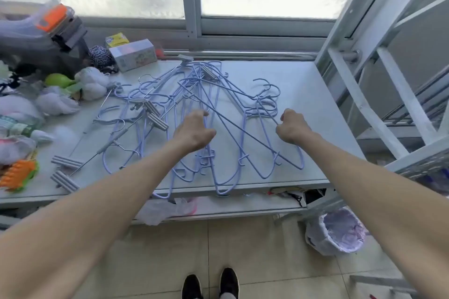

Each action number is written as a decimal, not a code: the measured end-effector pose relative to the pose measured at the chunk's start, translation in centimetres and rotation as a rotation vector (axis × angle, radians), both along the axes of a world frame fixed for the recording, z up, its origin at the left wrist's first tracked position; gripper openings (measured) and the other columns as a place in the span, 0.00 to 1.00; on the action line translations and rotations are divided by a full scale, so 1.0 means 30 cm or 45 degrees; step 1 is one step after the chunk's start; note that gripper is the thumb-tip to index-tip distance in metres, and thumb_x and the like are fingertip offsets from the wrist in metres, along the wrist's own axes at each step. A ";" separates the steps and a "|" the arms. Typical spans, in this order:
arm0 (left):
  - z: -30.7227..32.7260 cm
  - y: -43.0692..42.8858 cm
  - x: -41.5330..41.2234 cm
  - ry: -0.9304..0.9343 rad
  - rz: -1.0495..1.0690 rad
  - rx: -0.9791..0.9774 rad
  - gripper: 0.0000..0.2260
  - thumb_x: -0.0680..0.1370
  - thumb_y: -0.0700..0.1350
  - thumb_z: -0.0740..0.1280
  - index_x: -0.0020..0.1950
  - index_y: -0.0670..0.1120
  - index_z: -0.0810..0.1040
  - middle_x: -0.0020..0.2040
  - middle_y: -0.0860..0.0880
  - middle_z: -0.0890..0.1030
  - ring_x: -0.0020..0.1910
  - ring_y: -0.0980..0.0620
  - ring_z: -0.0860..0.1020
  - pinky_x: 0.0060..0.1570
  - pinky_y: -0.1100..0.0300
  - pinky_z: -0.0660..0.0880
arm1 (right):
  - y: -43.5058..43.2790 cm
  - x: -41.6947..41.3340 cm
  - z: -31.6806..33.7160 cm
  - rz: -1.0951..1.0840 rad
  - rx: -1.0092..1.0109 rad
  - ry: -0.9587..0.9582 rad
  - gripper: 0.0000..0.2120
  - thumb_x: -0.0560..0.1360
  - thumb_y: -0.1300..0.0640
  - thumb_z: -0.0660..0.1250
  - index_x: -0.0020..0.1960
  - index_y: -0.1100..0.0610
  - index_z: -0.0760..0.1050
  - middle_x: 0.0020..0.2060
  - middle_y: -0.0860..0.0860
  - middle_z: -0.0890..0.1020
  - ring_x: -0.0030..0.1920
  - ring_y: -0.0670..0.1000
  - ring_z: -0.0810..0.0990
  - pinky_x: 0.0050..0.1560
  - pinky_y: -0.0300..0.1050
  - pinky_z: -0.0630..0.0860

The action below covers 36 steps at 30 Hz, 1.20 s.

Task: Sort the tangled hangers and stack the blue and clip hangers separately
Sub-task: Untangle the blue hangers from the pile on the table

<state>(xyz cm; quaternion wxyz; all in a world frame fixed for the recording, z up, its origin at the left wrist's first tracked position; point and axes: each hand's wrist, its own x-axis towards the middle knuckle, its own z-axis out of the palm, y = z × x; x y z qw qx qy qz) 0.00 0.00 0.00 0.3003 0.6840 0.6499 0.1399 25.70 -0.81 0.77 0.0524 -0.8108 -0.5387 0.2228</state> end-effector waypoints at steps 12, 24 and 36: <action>-0.065 -0.031 0.052 0.093 -0.060 0.006 0.26 0.74 0.45 0.65 0.72 0.44 0.66 0.71 0.46 0.66 0.70 0.47 0.65 0.64 0.52 0.67 | 0.017 0.027 -0.080 -0.036 -0.012 0.072 0.11 0.76 0.60 0.61 0.57 0.61 0.72 0.56 0.60 0.76 0.55 0.61 0.75 0.54 0.49 0.74; -0.044 -0.017 0.073 -0.111 0.080 -0.086 0.24 0.76 0.45 0.64 0.73 0.43 0.67 0.71 0.46 0.70 0.68 0.46 0.70 0.63 0.57 0.66 | -0.034 0.013 -0.041 -0.248 0.163 0.886 0.11 0.79 0.65 0.59 0.38 0.61 0.73 0.28 0.56 0.73 0.22 0.50 0.67 0.21 0.35 0.62; 0.009 -0.014 0.069 -0.397 0.502 -0.026 0.13 0.82 0.48 0.54 0.56 0.43 0.74 0.49 0.47 0.76 0.49 0.46 0.73 0.47 0.57 0.66 | -0.048 -0.095 0.008 -0.334 0.118 1.203 0.14 0.81 0.65 0.57 0.37 0.63 0.73 0.28 0.55 0.70 0.18 0.45 0.61 0.20 0.35 0.59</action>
